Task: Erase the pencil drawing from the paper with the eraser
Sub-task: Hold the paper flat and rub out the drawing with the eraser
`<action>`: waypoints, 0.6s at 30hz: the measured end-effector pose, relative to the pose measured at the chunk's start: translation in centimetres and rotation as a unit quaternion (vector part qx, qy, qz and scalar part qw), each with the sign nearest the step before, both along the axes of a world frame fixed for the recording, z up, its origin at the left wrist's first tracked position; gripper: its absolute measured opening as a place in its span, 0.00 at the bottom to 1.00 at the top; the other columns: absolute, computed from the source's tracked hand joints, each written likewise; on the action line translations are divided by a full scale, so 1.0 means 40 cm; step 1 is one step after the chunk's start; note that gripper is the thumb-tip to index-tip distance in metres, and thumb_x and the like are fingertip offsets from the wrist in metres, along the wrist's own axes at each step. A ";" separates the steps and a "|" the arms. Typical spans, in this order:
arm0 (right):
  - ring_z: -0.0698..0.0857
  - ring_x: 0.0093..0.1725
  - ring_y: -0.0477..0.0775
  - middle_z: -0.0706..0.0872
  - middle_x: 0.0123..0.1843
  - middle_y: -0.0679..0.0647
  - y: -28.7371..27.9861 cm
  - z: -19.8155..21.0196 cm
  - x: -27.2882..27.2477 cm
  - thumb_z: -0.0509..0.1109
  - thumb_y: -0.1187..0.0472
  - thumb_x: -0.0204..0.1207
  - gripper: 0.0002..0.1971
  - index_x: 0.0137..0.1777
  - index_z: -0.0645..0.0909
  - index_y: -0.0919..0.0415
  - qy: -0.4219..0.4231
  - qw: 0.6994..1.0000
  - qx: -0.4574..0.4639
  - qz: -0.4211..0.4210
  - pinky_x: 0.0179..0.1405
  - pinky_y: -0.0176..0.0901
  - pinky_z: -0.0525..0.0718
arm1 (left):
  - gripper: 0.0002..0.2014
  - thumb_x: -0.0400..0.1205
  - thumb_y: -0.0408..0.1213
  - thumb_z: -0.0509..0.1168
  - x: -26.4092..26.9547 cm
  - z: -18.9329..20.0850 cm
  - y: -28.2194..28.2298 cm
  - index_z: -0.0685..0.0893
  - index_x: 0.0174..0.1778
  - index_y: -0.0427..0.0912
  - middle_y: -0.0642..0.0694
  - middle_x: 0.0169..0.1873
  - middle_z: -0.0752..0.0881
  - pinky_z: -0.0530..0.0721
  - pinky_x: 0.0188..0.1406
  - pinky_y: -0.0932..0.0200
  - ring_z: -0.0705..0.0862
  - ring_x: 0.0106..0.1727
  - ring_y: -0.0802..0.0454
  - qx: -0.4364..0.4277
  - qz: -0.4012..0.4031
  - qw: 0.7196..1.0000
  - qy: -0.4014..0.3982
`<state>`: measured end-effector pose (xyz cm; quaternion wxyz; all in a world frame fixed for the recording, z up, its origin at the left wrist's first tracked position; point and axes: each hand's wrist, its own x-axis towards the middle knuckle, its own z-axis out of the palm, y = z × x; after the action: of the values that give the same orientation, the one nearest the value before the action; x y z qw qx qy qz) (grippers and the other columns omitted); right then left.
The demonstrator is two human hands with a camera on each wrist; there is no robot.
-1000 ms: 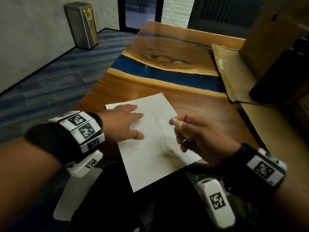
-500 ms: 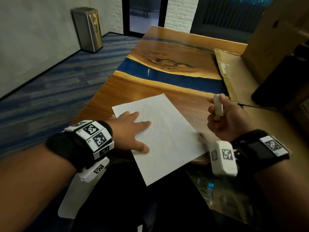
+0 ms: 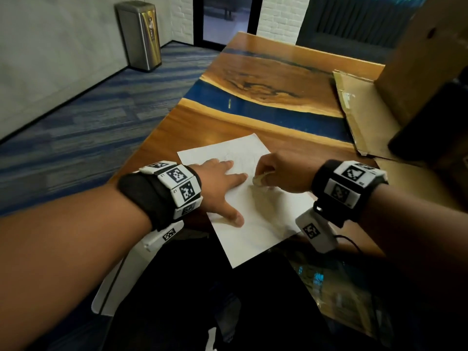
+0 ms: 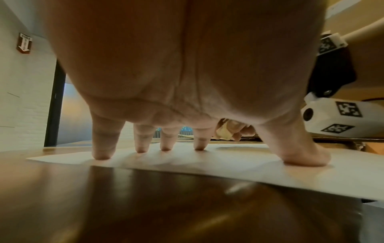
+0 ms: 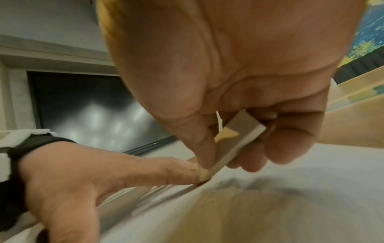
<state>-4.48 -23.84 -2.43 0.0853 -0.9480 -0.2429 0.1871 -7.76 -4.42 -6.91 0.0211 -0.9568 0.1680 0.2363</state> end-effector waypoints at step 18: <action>0.77 0.42 0.39 0.78 0.45 0.39 0.009 -0.032 -0.005 0.66 0.54 0.84 0.06 0.58 0.79 0.50 0.059 0.989 -0.037 0.127 0.37 0.34 0.71 | 0.59 0.61 0.83 0.63 -0.007 0.028 -0.016 0.48 0.86 0.64 0.46 0.88 0.45 0.65 0.78 0.30 0.48 0.86 0.36 0.020 -0.005 1.000 0.010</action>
<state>-4.67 -23.50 -3.72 0.0401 -0.8993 -0.3487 0.2608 -8.03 -5.07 -5.78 0.0397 -0.9528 0.1686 0.2495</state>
